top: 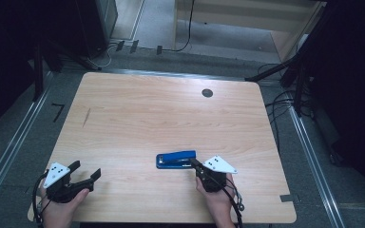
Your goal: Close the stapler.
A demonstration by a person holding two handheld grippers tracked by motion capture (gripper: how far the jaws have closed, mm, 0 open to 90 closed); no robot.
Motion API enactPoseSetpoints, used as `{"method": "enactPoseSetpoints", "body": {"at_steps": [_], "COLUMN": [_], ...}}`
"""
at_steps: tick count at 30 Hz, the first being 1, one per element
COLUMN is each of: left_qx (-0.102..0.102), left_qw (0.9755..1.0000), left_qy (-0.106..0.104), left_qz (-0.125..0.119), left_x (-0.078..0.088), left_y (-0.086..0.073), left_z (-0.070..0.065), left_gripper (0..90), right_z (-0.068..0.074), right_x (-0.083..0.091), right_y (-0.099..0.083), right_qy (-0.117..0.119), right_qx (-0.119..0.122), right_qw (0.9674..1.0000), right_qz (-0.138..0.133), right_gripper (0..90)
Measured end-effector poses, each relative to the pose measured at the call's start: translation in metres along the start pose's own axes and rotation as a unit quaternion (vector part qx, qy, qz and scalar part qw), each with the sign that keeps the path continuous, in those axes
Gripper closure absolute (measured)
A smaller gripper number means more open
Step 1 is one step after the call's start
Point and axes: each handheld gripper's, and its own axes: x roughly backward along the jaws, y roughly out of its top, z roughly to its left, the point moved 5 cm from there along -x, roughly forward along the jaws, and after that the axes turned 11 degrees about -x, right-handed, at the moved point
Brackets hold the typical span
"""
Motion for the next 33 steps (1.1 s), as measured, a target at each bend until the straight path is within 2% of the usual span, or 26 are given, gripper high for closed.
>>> {"method": "enactPoseSetpoints", "body": {"at_steps": [3, 8, 10, 11, 13, 22, 33], "left_qx": [-0.001, -0.001, -0.001, -0.001, 0.000, 0.001, 0.001], "left_qw": [1.0000, 1.0000, 1.0000, 1.0000, 1.0000, 1.0000, 1.0000], "left_qy": [0.001, 0.003, 0.004, 0.004, 0.003, 0.003, 0.005], "left_qz": [0.001, 0.001, 0.001, 0.001, -0.001, -0.001, 0.000], "left_x": [0.000, 0.000, 0.000, 0.000, 0.000, 0.000, 0.000], "left_y": [0.000, 0.000, 0.000, 0.000, 0.000, 0.000, 0.000], "left_z": [0.000, 0.000, 0.000, 0.000, 0.000, 0.000, 0.000], "left_gripper": [14.4, 14.2, 14.1, 14.1, 13.9, 13.8, 13.9], "right_z": [-0.003, -0.009, -0.013, -0.014, -0.017, -0.032, -0.052], "right_x": [0.006, 0.015, 0.016, 0.016, 0.020, 0.038, 0.053], "right_y": [0.003, 0.010, 0.010, 0.009, 0.008, 0.008, 0.005], "right_qy": [0.004, 0.014, 0.002, -0.005, -0.019, -0.011, -0.023], "right_qx": [-0.002, -0.012, -0.015, -0.013, 0.000, -0.016, -0.025], "right_qw": [1.0000, 0.9990, 0.9996, 0.9998, 0.9996, 0.9995, 0.9991], "right_qz": [-0.009, -0.041, -0.023, -0.014, -0.020, -0.023, -0.026], "right_gripper": [90.0, 41.0, 18.7, 13.1, 12.9, 11.8, 11.8]}}
